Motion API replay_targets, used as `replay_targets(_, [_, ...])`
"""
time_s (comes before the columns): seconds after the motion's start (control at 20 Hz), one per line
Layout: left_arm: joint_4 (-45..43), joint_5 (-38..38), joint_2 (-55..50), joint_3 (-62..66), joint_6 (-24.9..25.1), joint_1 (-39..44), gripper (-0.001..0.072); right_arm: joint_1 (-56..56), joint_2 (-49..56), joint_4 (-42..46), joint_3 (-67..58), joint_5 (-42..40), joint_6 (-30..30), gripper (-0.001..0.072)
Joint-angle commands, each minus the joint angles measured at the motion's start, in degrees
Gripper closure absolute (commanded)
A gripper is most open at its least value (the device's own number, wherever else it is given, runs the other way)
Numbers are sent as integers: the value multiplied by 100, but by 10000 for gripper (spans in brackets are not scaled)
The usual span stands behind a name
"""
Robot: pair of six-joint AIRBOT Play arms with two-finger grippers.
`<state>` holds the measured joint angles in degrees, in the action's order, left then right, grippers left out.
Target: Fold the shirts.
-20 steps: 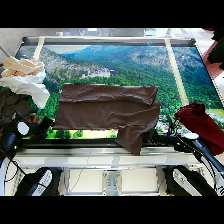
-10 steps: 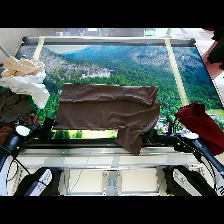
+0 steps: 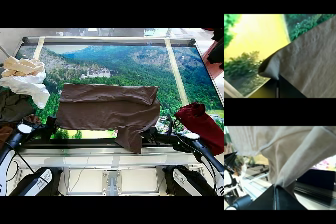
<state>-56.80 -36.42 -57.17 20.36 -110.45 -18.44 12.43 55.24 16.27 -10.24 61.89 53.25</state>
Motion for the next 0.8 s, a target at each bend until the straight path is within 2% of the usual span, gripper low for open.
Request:
replay_targets(0.0, [518,-225,-11,212,970,-7,694,11,-162,-122,-48,424,-52,683])
replay_targets(0.1, [533,-732,160,546,1578,-7,694,11,-343,35,-203,870,332,684])
replay_targets(0.25, [168,-1104,846,752,1659,-7,694,11,-800,264,-476,1106,850,684])
replay_targets(0.5, [-1095,-1825,2474,758,660,-15,694,11,-1827,1652,-1117,1185,2194,684])
replay_targets(0.75, [-1119,-2214,3727,1091,625,-15,696,11,-2623,2931,-1698,1641,3185,685])
